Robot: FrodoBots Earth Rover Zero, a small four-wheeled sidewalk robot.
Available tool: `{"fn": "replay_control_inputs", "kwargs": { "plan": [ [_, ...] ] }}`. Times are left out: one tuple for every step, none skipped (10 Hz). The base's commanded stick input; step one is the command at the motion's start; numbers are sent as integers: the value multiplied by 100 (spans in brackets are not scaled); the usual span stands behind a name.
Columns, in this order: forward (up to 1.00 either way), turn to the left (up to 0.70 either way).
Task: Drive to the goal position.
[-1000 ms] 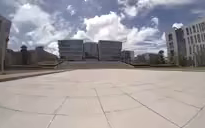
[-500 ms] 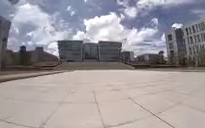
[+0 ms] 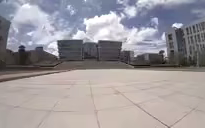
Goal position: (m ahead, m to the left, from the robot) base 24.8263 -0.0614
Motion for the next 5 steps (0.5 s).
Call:
{"fn": "replay_control_inputs", "kwargs": {
  "plan": [
    [70, 0],
    [70, 0],
    [70, 0],
    [70, 0],
    [70, 0]
  ]
}}
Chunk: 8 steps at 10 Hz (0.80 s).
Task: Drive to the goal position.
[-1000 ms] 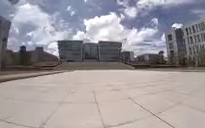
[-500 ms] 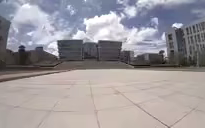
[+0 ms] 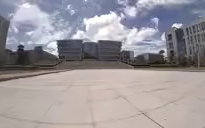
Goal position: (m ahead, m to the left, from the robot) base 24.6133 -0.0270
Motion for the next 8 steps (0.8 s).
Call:
{"fn": "replay_control_inputs", "kwargs": {
  "plan": [
    [70, 0],
    [70, 0],
    [70, 0],
    [70, 0],
    [70, 0],
    [70, 0],
    [70, 0],
    [70, 0]
  ]
}}
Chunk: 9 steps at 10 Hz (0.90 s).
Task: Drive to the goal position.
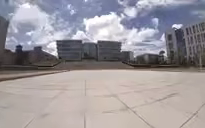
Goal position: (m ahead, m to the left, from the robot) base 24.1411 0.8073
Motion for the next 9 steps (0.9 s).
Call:
{"fn": "replay_control_inputs", "kwargs": {
  "plan": [
    [70, 0],
    [70, 0],
    [70, 0],
    [70, 0],
    [70, 0],
    [70, 0],
    [70, 0],
    [70, 0],
    [70, 0]
  ]
}}
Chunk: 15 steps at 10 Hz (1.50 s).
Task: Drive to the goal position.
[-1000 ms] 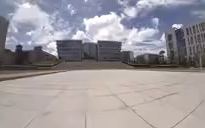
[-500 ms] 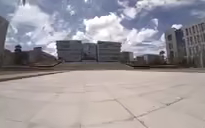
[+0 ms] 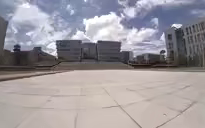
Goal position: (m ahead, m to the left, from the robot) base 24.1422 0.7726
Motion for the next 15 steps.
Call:
{"fn": "replay_control_inputs", "kwargs": {
  "plan": [
    [70, 0],
    [70, 0],
    [70, 0],
    [70, 0],
    [70, 0],
    [70, 0],
    [70, 0],
    [70, 0],
    [70, 0],
    [70, 0],
    [70, 0],
    [70, 0],
    [70, 0],
    [70, 0],
    [70, 0]
  ]
}}
